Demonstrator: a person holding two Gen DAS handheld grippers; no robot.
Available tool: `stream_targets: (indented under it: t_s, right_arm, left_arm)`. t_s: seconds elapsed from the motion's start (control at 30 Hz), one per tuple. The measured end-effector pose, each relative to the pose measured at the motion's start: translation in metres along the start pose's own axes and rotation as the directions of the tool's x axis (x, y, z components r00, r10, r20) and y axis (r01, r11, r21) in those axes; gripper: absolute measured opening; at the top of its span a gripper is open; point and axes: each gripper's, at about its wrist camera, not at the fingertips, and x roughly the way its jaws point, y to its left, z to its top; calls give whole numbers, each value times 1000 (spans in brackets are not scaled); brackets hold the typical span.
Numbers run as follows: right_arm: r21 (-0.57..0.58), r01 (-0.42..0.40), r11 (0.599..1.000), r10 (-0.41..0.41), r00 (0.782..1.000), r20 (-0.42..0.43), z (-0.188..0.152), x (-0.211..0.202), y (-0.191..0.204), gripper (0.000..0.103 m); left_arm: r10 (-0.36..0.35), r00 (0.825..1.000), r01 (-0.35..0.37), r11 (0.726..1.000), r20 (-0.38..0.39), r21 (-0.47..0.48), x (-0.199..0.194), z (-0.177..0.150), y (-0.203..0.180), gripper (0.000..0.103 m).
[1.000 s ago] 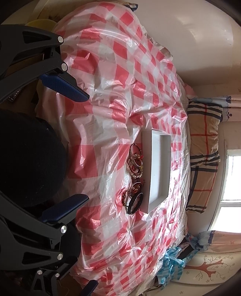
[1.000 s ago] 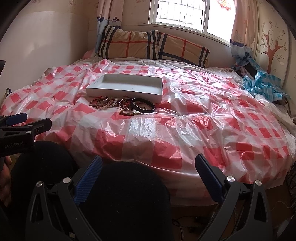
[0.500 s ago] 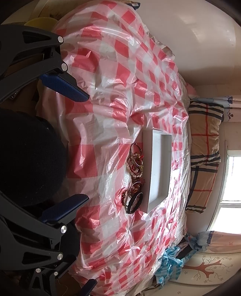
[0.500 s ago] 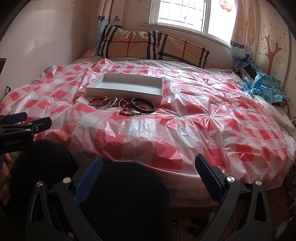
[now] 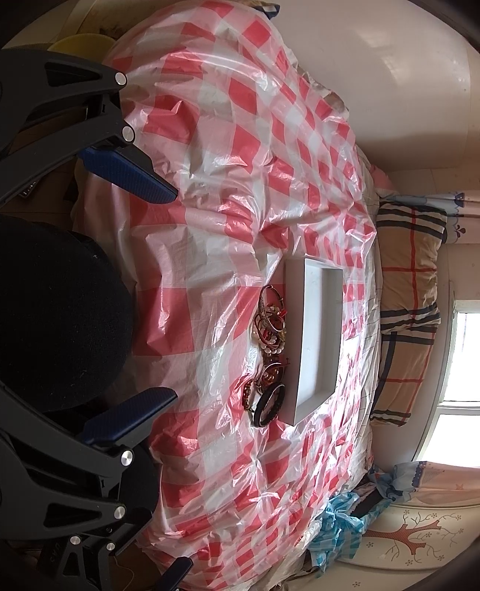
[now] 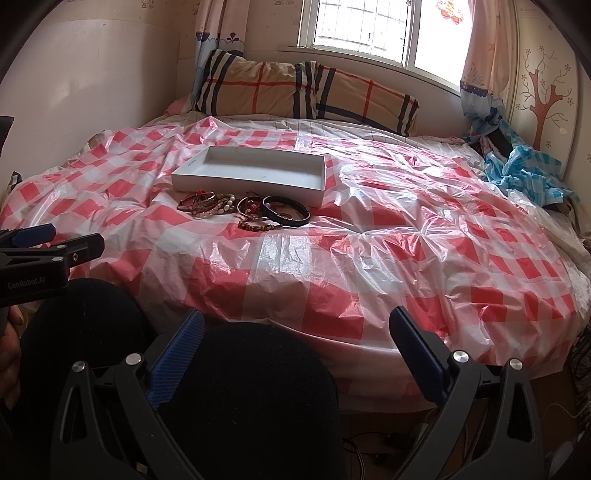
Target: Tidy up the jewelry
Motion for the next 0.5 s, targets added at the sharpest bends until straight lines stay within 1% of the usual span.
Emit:
stream_targets:
  t_s: [0.13, 0.23, 0.33, 0.43, 0.5]
  right_arm:
    - [-1, -1, 1000, 1, 1000, -1, 0, 0, 0, 96]
    - [-1, -17, 1000, 17, 1000, -11, 1, 1, 2, 96]
    - [-23, -38, 999, 37, 999, -28, 3, 5, 8, 96]
    - [-54, -33, 998, 31, 999, -32, 5, 7, 13, 96]
    - [-67, -45, 997, 43, 998, -37, 7, 9, 15, 96]
  left_arm:
    - [-2, 1000, 2, 1000, 0, -2, 0, 0, 1, 96]
    - [-3, 1000, 3, 1000, -3, -2, 0, 0, -1, 96]
    - [4, 1000, -4, 1000, -4, 3, -1, -1, -5, 96]
    - [5, 1000, -5, 1000, -8, 4, -1, -3, -11, 96]
    - [-2, 1000, 2, 1000, -15, -2, 0, 0, -10, 96]
